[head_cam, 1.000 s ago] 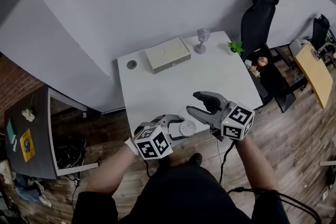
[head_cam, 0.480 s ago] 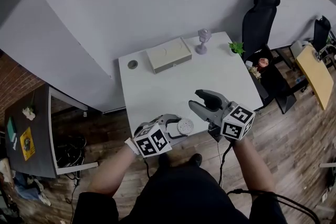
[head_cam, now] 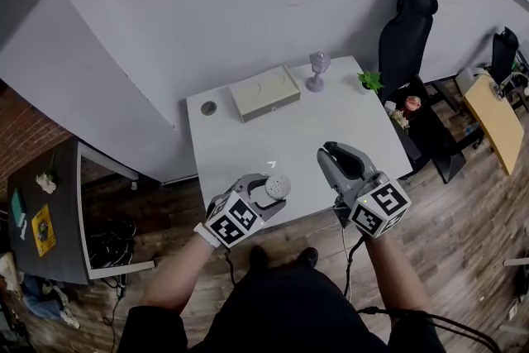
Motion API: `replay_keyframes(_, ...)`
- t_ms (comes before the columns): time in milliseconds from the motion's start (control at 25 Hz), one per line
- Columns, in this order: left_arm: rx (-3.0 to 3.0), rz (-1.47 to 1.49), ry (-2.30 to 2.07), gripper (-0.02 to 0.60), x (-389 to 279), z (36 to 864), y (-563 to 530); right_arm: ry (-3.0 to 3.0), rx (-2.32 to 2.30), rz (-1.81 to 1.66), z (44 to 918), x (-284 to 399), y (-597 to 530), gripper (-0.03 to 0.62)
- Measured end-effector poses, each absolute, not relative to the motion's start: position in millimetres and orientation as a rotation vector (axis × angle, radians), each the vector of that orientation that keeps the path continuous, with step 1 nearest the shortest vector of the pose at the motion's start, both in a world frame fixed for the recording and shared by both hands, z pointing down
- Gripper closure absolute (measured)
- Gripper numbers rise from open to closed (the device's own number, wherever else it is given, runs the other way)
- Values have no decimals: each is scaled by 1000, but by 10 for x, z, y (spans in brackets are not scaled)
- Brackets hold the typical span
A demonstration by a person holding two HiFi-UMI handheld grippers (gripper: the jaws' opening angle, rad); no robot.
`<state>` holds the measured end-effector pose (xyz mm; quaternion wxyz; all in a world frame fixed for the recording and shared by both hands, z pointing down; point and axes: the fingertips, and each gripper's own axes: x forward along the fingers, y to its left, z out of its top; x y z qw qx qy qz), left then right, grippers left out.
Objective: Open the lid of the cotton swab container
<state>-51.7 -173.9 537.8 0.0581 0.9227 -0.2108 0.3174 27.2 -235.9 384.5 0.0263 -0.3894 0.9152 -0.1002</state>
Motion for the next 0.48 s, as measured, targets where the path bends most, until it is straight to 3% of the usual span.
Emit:
replay_keyframes(320,2685,854,-972,336,-799,5226,-2031,2747,-1441,-261,3863,507,-2288,583)
replay_keyframes(480,2649,768,-1069,336,-907,5111,-2118,2698,-1541,-255,3949,595,-2243,559)
